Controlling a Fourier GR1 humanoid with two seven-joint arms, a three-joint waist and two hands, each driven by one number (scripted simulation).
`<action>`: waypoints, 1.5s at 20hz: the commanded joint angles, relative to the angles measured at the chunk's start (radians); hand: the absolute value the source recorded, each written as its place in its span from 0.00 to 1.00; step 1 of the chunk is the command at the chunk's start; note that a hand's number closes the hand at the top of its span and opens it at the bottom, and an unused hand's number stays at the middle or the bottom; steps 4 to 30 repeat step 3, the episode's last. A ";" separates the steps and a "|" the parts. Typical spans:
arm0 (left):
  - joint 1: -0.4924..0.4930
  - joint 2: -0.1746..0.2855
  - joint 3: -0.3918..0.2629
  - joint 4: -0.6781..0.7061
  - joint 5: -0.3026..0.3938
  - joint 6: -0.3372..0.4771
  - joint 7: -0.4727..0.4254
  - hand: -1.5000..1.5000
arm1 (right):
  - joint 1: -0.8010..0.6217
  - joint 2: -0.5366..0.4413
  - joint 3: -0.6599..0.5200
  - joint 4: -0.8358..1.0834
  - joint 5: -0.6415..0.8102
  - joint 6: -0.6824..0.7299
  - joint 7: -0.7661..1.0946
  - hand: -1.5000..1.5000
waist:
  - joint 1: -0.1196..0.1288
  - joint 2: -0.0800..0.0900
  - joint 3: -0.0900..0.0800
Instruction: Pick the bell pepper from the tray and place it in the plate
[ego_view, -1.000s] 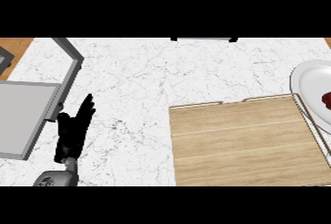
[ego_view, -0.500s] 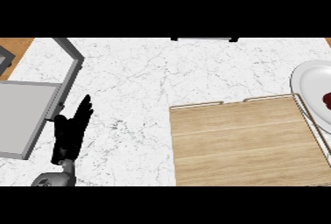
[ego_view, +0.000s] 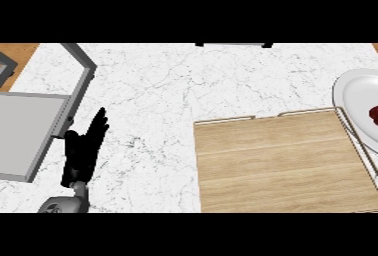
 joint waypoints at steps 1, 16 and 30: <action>-0.030 -0.002 0.003 0.007 0.002 0.000 0.017 0.50 | 0.032 0.022 0.005 0.000 0.007 -0.030 -0.022 0.00 | -0.001 0.004 0.002; -0.007 0.005 0.005 0.000 0.001 -0.003 -0.002 0.50 | 0.035 0.003 0.005 0.003 0.010 -0.049 0.007 0.00 | 0.005 0.003 0.001; -0.007 0.005 0.005 0.000 0.001 -0.003 -0.002 0.50 | 0.035 0.003 0.005 0.003 0.010 -0.049 0.007 0.00 | 0.005 0.003 0.001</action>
